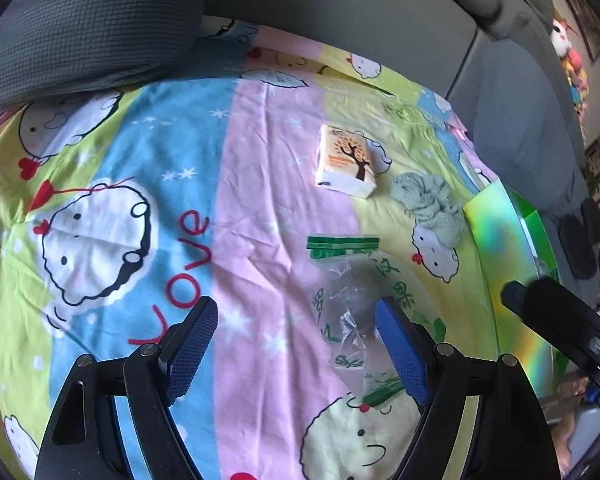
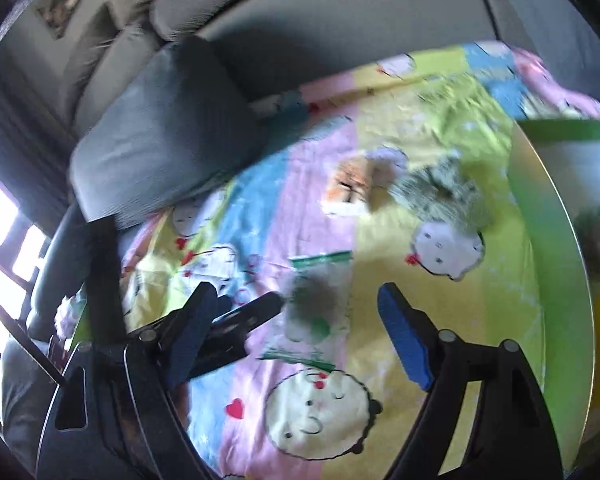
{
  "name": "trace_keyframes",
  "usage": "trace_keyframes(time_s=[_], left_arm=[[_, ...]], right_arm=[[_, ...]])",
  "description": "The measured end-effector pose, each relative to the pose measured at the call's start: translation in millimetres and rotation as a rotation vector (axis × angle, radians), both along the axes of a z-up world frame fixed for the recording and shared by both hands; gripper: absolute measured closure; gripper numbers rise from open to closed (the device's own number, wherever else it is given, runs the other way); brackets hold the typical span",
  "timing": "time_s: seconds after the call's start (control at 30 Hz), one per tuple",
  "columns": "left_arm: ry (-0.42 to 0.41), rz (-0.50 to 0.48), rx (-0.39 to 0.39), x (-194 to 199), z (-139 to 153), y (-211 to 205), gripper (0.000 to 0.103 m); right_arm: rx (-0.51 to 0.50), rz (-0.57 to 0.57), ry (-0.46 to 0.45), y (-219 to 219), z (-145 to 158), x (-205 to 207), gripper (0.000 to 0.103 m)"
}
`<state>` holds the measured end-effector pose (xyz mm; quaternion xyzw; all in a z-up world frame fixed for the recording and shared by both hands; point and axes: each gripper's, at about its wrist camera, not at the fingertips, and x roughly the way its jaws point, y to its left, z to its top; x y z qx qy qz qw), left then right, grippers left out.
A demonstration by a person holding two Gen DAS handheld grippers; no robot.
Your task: Organize objects
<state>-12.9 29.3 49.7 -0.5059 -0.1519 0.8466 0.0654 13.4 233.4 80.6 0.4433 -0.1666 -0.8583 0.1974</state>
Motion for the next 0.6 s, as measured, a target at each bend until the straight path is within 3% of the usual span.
trace_keyframes(time_s=[0.3,0.6], left_arm=[[0.005,-0.081,-0.041,8,1,30,0.021],[0.008,-0.119,0.014,15,3,39,0.021]], right_arm=[[0.007,-0.042,-0.091,-5,-26,-21,0.020],[-0.014,-0.048,-0.114,-3,-32,-27,0.020]])
